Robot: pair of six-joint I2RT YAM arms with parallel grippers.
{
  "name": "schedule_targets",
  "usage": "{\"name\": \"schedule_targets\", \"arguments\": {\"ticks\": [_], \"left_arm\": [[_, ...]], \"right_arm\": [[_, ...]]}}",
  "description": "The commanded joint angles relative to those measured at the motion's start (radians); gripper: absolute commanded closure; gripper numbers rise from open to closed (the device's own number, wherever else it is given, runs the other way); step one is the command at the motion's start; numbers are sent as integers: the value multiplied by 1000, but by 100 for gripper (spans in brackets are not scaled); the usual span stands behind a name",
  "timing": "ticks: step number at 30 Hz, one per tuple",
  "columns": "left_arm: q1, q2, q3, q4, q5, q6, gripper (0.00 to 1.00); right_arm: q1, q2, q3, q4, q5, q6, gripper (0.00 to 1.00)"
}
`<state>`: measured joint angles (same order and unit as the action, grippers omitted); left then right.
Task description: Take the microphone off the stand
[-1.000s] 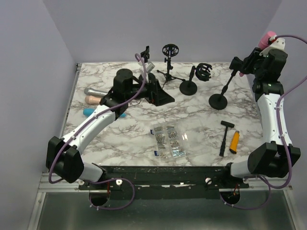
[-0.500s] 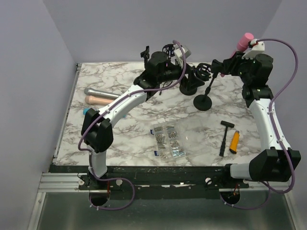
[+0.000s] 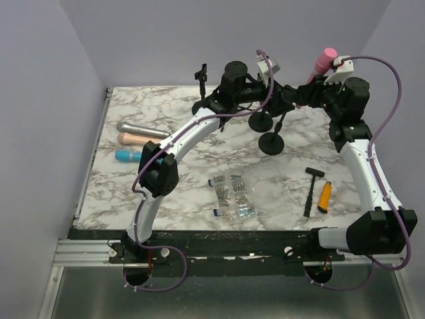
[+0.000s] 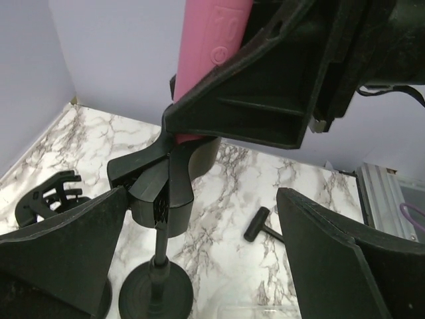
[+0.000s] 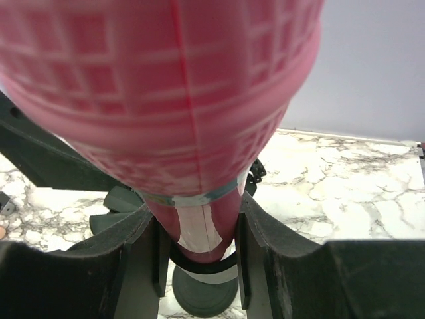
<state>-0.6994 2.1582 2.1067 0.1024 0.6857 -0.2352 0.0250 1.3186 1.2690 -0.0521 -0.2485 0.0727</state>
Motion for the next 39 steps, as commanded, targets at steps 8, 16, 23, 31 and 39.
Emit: {"name": "schedule_targets", "arguments": {"ticks": [8, 16, 23, 31, 39], "left_arm": [[-17, 127, 145, -22, -64, 32, 1], [49, -2, -116, 245, -64, -125, 2], [68, -31, -145, 297, 109, -103, 2], [66, 115, 103, 189, 122, -88, 1], [46, 210, 225, 165, 217, -84, 1]], "right_arm": [[29, 6, -32, -100, -50, 15, 99], [32, 8, -36, -99, -34, 15, 99], [36, 14, -31, -102, -28, 13, 99], [38, 1, -19, -113, -36, 13, 99], [38, 2, -3, -121, -66, 20, 99]]}}
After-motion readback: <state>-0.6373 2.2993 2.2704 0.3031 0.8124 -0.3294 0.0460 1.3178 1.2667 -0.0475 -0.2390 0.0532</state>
